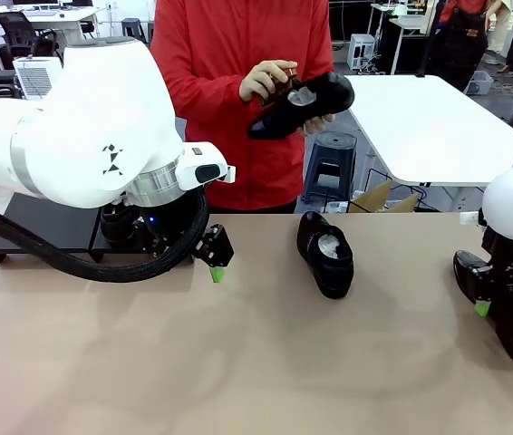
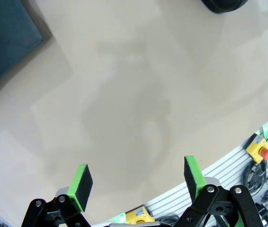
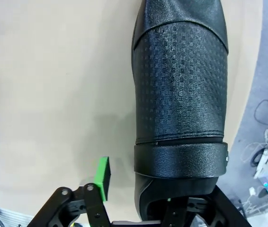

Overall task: Organize the shoes by placing them on the stand.
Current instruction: Pick up one Shoe and place it in the middle of the table.

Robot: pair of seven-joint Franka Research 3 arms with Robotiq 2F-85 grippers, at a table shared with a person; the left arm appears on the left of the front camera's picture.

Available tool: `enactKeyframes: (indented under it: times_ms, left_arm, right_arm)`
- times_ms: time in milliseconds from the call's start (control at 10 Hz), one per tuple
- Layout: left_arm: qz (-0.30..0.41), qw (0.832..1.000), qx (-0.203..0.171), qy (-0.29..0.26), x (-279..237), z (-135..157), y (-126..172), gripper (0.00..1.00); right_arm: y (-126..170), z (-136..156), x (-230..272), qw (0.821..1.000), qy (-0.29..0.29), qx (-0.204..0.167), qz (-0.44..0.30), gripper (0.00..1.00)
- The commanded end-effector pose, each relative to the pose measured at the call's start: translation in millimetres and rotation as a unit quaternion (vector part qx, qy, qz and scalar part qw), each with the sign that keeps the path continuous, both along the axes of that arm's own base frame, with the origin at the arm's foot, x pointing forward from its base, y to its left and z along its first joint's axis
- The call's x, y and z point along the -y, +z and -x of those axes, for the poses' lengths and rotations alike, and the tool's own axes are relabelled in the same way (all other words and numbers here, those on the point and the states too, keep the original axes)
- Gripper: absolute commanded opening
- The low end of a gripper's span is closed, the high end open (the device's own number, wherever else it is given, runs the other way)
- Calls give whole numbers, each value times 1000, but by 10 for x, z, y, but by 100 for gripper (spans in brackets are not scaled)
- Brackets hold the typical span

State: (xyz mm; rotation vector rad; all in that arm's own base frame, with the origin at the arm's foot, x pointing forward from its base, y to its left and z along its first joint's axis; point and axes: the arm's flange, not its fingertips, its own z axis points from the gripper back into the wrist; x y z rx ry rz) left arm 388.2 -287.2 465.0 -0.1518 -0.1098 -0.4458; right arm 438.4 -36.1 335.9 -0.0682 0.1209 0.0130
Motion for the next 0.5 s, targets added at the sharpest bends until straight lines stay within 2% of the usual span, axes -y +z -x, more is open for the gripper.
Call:
enactKeyframes:
  times_ms: [0, 400]
  left_arm:
    - [-7, 1000, 0, 1, -21, -1, 22, 100]
    - [-7, 1000, 0, 1, -21, -1, 22, 100]
  right_arm:
    - [-50, 7, 26, 1000, 8, 7, 19, 0]
    - [-89, 5, 57, 1000, 9, 3, 20, 0]
